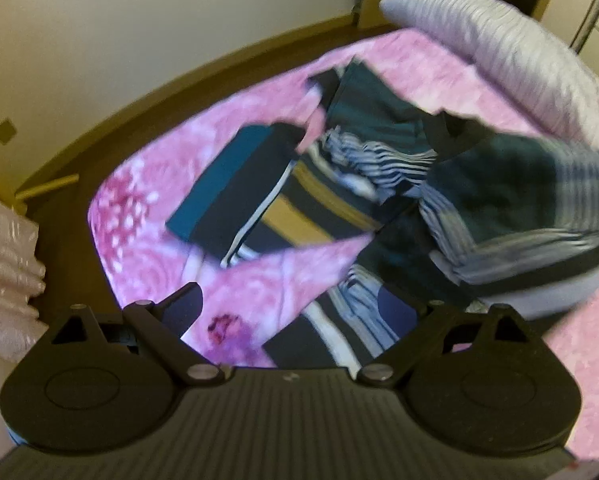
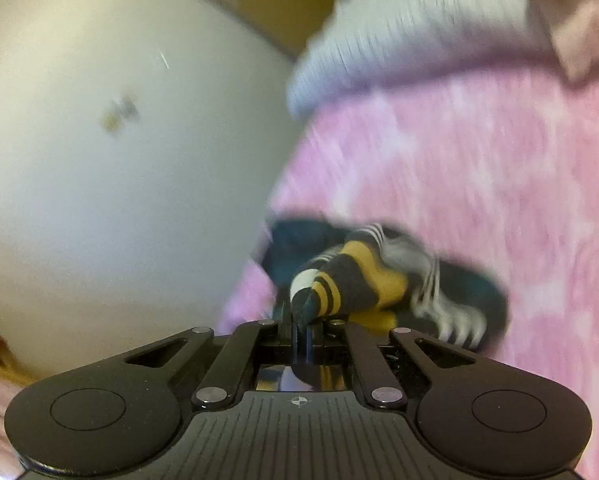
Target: Fold large clothes
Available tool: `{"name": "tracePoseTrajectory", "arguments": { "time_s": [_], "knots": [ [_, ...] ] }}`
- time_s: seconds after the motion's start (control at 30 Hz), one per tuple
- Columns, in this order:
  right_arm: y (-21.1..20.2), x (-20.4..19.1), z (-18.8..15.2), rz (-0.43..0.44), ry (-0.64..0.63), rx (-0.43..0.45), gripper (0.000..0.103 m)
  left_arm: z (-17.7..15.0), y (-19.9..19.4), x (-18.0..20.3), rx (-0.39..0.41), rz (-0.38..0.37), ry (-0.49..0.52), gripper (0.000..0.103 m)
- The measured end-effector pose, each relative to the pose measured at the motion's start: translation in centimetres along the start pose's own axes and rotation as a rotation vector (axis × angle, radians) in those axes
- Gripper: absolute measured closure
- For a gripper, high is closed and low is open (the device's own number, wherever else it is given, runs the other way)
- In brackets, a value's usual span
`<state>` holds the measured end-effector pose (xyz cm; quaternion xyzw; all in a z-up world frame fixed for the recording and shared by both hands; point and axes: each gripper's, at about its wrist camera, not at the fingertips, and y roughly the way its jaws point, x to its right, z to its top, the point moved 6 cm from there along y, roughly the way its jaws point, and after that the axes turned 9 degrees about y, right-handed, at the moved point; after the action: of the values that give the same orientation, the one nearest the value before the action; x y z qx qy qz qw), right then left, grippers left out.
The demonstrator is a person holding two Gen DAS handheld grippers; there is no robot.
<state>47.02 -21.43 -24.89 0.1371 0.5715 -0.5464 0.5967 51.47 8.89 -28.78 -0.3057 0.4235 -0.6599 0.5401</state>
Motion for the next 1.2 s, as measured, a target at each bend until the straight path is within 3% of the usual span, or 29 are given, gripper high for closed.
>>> {"name": "tracePoseTrajectory", "arguments": {
  "time_s": [0.1,0.23,0.37,0.53,0.6,0.67,0.7,0.73,0.77,0.83,0.97,1.2],
  "knots": [
    [-4.9,-3.1,2.2,0.098,0.02,0.096,0.103,1.2,-3.0,1.5,0.073,-0.022,0.035,0.011],
    [-12.6,-7.7,3.7,0.219,-0.055,0.227,0.103,2.0,-7.8,4.7,0.169,-0.068,0.101,0.011],
    [-22.8,-12.2,4.8,0.327,-0.135,0.361,0.103,1.7,-13.1,9.1,0.256,-0.144,0.161,0.011],
    [-36.6,-14.0,5.2,0.324,-0.188,0.565,0.103,-0.5,-19.2,16.0,0.321,-0.282,0.25,0.011],
    [-42.1,-13.1,5.1,0.205,-0.186,0.652,0.103,-2.1,-21.0,19.3,0.327,-0.337,0.303,0.01],
    [-46.2,-10.8,4.9,-0.008,-0.198,0.668,0.097,-4.0,-22.3,22.8,0.309,-0.38,0.361,0.01],
    [-47.7,-9.1,4.6,-0.145,-0.201,0.644,0.079,-5.1,-22.8,24.5,0.301,-0.397,0.388,0.01],
    [-49.0,-7.1,4.1,-0.257,-0.198,0.613,0.049,-6.3,-23.3,26.1,0.291,-0.412,0.413,0.01],
    [-50.7,-4.6,3.1,-0.341,-0.172,0.609,0.039,-7.6,-23.7,27.6,0.275,-0.426,0.439,0.01],
    [-53.8,-0.4,0.5,-0.415,-0.121,0.602,0.037,-10.5,-24.3,30.2,0.241,-0.441,0.486,0.01],
    [-57.4,7.0,-6.1,-0.583,-0.024,0.475,0.037,-16.5,-25.5,34.7,0.16,-0.441,0.581,0.01],
    [-61.2,14.8,-16.7,-0.677,0.053,0.286,0.037,-24.8,-27.8,38.8,0.089,-0.421,0.668,0.01]
  ]
}}
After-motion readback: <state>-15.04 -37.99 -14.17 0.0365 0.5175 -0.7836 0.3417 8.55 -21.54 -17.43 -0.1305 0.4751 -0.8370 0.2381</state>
